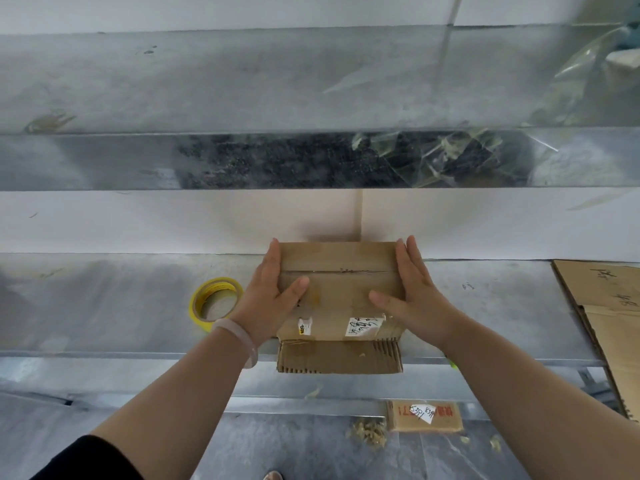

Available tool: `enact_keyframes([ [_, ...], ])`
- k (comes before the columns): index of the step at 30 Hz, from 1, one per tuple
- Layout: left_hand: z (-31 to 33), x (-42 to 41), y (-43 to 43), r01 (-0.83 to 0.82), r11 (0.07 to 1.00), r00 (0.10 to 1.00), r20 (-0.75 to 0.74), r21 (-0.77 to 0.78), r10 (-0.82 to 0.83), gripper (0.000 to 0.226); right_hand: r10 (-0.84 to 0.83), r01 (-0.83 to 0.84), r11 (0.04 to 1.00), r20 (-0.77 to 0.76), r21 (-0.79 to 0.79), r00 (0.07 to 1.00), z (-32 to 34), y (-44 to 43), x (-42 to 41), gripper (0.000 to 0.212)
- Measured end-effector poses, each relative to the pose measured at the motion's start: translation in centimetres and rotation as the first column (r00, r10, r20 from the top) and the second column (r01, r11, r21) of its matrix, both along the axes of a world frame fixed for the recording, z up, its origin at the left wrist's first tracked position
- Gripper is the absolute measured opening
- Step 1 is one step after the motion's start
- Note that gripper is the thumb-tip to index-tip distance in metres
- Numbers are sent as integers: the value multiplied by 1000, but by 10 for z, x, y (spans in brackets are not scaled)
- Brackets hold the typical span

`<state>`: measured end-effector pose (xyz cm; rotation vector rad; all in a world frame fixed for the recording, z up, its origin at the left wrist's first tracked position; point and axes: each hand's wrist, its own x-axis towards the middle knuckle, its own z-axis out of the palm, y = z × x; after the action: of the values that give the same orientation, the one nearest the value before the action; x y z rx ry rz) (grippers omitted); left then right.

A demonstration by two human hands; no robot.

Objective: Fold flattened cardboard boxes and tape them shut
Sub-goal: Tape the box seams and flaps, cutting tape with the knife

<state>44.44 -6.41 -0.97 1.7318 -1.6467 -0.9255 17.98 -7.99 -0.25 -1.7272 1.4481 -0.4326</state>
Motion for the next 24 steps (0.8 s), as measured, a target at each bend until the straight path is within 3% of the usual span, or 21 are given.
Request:
enact_keyframes([
  [3,1,-7,-2,-111,988,975,-179,105,129,81,-240,235,970,108,57,965,0,0,11,95],
  [5,5,-11,-3,-211,962,944,-220,175,247,78,-402,389,912,100,130,910,2,-1,18,100],
  [7,8,-13,-3,-267,936,923,-218,227,316,60,-497,462,854,115,240,860,5,-2,20,89],
  [9,18,-15,6,-292,932,924,-187,215,332,26,-504,441,846,179,298,845,11,3,19,56],
  [12,36,-20,25,-325,934,884,-305,147,355,22,-473,393,874,319,285,821,32,20,11,37],
  [16,56,-24,57,-326,937,768,-541,129,342,19,-510,396,855,403,336,759,47,42,1,47],
  [18,60,-25,69,-304,944,704,-637,129,314,29,-529,408,845,434,346,729,52,52,-3,52],
  [20,63,-24,78,-293,945,675,-670,143,310,33,-503,396,864,473,312,724,58,64,-4,47],
  [23,59,-16,87,-277,953,651,-706,121,279,22,-455,336,890,590,307,667,61,76,-9,63],
  [24,57,-13,90,-245,963,648,-721,111,248,30,-452,328,892,605,311,656,60,78,-10,65],
])
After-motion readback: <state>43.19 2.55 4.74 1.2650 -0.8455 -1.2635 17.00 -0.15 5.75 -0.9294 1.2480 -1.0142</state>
